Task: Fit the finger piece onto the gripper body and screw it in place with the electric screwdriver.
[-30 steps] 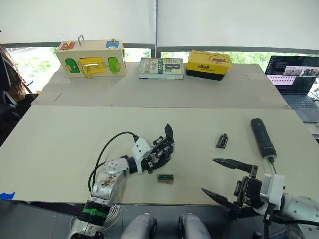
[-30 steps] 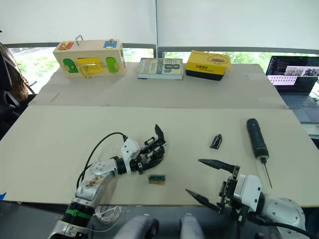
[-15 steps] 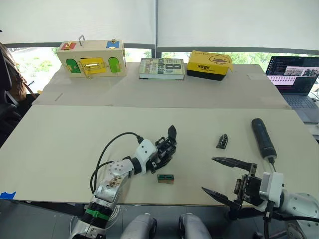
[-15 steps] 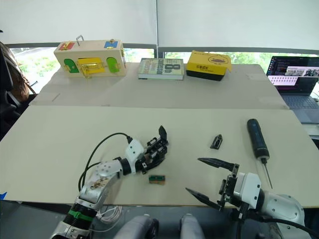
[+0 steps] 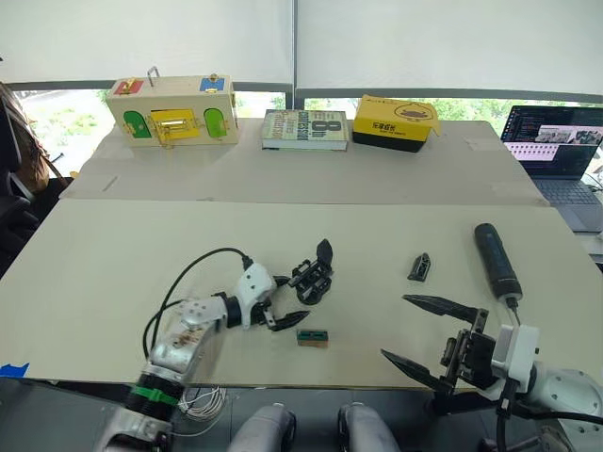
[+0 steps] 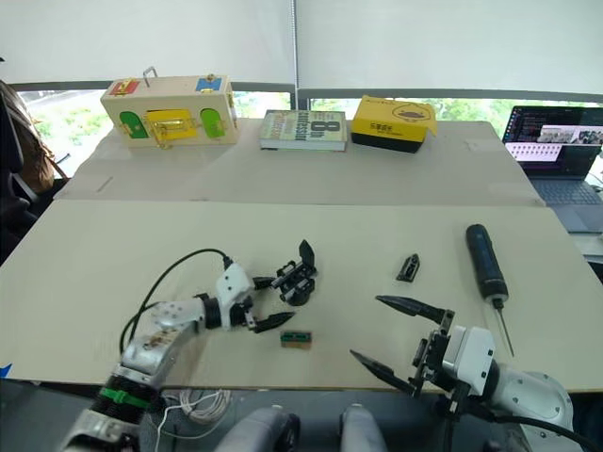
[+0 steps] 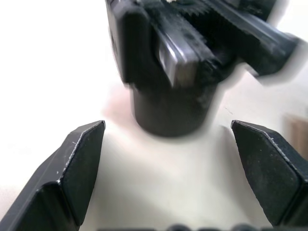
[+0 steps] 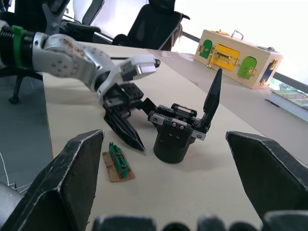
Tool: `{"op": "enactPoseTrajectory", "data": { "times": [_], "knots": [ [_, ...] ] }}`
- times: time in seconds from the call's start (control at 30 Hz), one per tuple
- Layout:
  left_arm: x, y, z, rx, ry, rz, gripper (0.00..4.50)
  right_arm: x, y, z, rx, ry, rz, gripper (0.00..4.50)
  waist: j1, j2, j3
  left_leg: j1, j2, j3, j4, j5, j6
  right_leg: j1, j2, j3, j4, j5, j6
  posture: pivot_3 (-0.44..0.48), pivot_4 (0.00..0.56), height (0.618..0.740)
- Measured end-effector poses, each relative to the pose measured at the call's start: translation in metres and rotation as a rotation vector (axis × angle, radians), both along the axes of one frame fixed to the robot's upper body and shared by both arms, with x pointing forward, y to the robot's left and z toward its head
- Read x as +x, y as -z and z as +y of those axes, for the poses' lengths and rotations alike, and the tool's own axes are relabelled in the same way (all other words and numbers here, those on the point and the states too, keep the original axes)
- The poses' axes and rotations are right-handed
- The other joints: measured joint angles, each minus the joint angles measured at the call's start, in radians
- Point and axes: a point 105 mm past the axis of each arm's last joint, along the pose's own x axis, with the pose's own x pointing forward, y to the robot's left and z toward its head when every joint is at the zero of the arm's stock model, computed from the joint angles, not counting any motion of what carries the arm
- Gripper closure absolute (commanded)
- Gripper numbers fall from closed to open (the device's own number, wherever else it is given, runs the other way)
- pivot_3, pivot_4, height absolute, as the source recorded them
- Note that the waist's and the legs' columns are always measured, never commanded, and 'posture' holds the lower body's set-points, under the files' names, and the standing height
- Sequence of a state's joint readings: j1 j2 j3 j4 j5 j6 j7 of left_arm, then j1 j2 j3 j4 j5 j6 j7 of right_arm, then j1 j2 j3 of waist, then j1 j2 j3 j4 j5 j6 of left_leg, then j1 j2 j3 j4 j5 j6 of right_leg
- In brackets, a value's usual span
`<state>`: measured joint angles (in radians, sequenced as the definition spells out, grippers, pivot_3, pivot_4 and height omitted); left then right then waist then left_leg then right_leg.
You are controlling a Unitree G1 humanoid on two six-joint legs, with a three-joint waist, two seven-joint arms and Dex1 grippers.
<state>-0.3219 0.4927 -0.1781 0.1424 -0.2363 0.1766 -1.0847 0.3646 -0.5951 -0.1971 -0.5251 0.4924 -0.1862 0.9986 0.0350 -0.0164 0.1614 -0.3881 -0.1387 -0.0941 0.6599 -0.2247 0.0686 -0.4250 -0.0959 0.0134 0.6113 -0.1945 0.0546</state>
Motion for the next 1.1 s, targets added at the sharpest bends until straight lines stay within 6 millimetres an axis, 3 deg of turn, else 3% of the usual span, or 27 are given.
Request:
{"op": "enactPoseTrajectory", "data": {
  "times": [0.17, 0.33, 0.4, 0.57, 1.0, 1.1],
  "knots": [
    [0.023, -0.010, 0.005, 0.005, 0.073, -0.041, 0.08, 0.000, -0.001, 0.000, 0.001, -0.001, -0.003, 0.00, 0.010, 0.000, 0.000, 0.000, -0.002, 0.000, 0.000, 0.000, 0.000, 0.000, 0.000, 0.000, -0.001, 0.000, 0.000, 0.000, 0.150, 0.740],
    [0.022, -0.004, -0.021, -0.018, 0.268, -0.053, 0.08, 0.000, -0.001, 0.001, -0.009, -0.013, 0.002, 0.00, 0.007, 0.000, 0.000, -0.002, -0.003, 0.000, 0.000, -0.001, 0.002, 0.000, 0.000, 0.000, -0.001, 0.005, -0.007, 0.000, 0.150, 0.740],
    [0.021, 0.000, -0.023, -0.004, 0.310, -0.048, 0.08, -0.001, 0.000, 0.000, -0.024, -0.022, 0.006, 0.00, 0.003, 0.000, 0.000, -0.002, -0.002, 0.000, 0.000, -0.001, 0.002, -0.001, 0.000, 0.000, -0.001, 0.005, -0.007, 0.000, 0.150, 0.740],
    [0.040, -0.007, -0.035, 0.016, 0.324, -0.102, 0.08, -0.006, 0.003, -0.002, -0.021, -0.026, 0.051, 0.00, 0.005, -0.001, 0.001, -0.002, -0.002, 0.000, 0.001, -0.001, 0.002, 0.001, -0.003, 0.000, -0.001, 0.001, 0.000, 0.000, 0.150, 0.740],
    [0.034, 0.002, -0.049, -0.002, 0.399, -0.085, 0.08, -0.008, 0.003, -0.003, -0.014, -0.002, 0.063, 0.00, 0.004, -0.001, 0.001, -0.001, -0.002, 0.000, 0.001, -0.001, 0.003, 0.001, 0.000, 0.000, -0.001, 0.000, 0.000, 0.000, 0.150, 0.740],
    [0.035, 0.002, -0.048, 0.007, 0.394, -0.095, 0.89, -0.009, 0.004, -0.003, -0.013, 0.005, 0.069, 0.00, 0.003, -0.001, 0.001, -0.001, -0.002, 0.000, 0.001, -0.001, 0.003, 0.001, 0.000, 0.000, -0.001, 0.000, 0.000, 0.000, 0.150, 0.740]
  ]
}}
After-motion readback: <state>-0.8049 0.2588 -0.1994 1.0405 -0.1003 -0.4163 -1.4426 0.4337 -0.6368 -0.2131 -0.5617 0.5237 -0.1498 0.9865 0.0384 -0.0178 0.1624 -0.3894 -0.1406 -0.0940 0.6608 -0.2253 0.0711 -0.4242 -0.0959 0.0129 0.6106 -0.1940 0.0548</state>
